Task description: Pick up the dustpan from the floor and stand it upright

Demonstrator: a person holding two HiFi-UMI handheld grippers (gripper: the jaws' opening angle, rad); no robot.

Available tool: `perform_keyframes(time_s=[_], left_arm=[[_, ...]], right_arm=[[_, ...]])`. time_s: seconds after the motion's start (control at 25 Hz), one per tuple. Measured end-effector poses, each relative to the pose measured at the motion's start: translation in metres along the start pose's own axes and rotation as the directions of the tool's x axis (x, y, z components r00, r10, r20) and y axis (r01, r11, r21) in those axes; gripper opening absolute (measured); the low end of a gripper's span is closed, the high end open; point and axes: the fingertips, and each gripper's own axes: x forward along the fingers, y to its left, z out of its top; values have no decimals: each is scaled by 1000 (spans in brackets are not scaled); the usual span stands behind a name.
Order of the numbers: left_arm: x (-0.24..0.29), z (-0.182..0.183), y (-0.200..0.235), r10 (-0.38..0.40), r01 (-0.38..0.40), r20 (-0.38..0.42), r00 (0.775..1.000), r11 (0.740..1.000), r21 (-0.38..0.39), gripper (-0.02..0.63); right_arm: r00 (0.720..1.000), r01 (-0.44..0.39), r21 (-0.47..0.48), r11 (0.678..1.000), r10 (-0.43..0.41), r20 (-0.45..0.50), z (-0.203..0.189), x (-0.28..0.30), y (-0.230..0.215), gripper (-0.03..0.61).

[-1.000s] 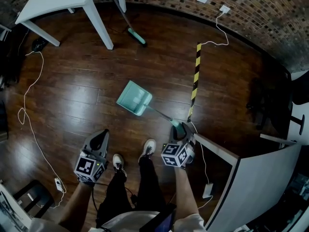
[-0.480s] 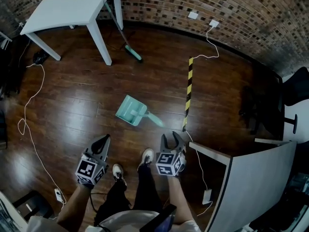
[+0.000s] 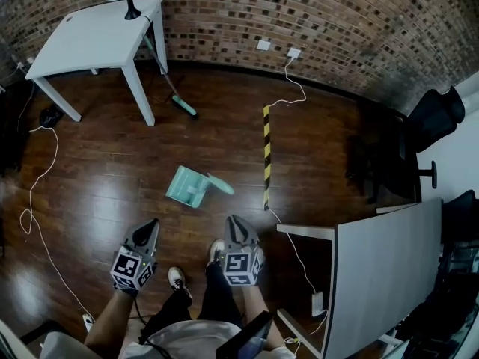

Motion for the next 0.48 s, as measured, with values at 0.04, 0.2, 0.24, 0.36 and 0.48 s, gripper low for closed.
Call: perform_keyframes(time_s=[0.04, 0.2, 0.24, 0.36, 0.48], left_arm=[[-7, 5, 0, -3, 3, 11, 1000, 1000, 6, -6], [-42, 27, -1, -6, 4, 58, 998, 1000, 28, -6], [-53, 32, -2, -2, -1, 69, 998, 999, 42, -6], [-83, 43, -3, 6, -16, 92, 996, 994, 107, -6], [-106, 63, -9, -21, -1, 134, 991, 988, 156, -6]], right_arm=[[1000, -10, 7, 1000, 10, 25, 8, -9, 5, -2], [998, -12, 38, 999, 10, 56, 25, -47, 24, -20], [998, -2, 32, 999, 0, 56, 28, -58, 30, -20], [993, 42, 19, 999, -44, 110, 47, -98, 47, -20], [978, 84, 18, 996, -85, 191, 74, -132, 57, -20]])
